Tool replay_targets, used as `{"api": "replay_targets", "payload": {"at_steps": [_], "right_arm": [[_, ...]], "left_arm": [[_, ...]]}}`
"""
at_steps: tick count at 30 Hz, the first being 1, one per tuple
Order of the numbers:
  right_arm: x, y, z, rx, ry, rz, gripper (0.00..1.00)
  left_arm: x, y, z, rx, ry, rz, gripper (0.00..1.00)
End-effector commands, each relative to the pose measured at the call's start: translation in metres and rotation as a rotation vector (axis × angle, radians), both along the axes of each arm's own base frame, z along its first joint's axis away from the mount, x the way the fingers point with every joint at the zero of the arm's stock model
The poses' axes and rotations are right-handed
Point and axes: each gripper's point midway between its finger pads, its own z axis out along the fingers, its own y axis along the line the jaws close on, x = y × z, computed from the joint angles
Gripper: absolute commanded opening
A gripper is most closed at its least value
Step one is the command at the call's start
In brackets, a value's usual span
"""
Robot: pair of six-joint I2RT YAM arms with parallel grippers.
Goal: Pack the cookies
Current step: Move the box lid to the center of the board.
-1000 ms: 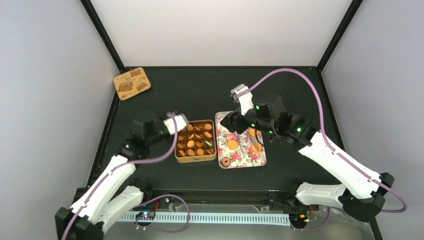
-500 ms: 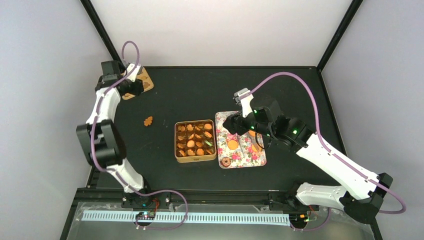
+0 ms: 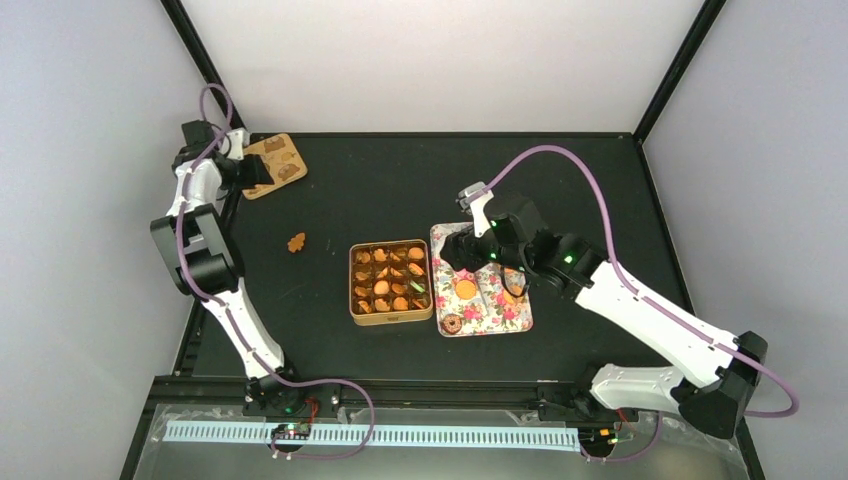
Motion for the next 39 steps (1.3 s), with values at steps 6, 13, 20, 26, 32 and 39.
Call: {"api": "replay_targets", "payload": {"at_steps": [6,13,20,26,32,39], "right_arm": [[0.015,0.015,-0.009,-0.014,0.018,-0.006,0.78],[0.019,0.024,-0.017,-0.021,0.044,0.001,0.78],[0.019,0.028,-0.023,-0.020,0.074,0.003,0.78],[0.020,0.026,-0.024,-0.026,0.075,-0.008,0.78],[0.022,0.026,-0.027,-0.029,0.068,-0.015,0.78],[0.025,0.029,-0.029,-0.050,0.077,-0.011,0.78]], "left_arm": [[-0.001,0.037,-0.012,-0.293,-0.052,0.154,0.54],[-0.012,0.076,-0.009,-0.317,-0.126,0.159,0.52],[0.028,0.123,0.021,-0.344,-0.297,0.211,0.63],[0.063,0.114,0.004,-0.487,-0.280,0.191,0.58],[0.070,0.087,-0.001,-0.445,-0.279,0.131,0.52],[0.075,0.038,-0.017,-0.356,-0.214,0.010,0.51]]}}
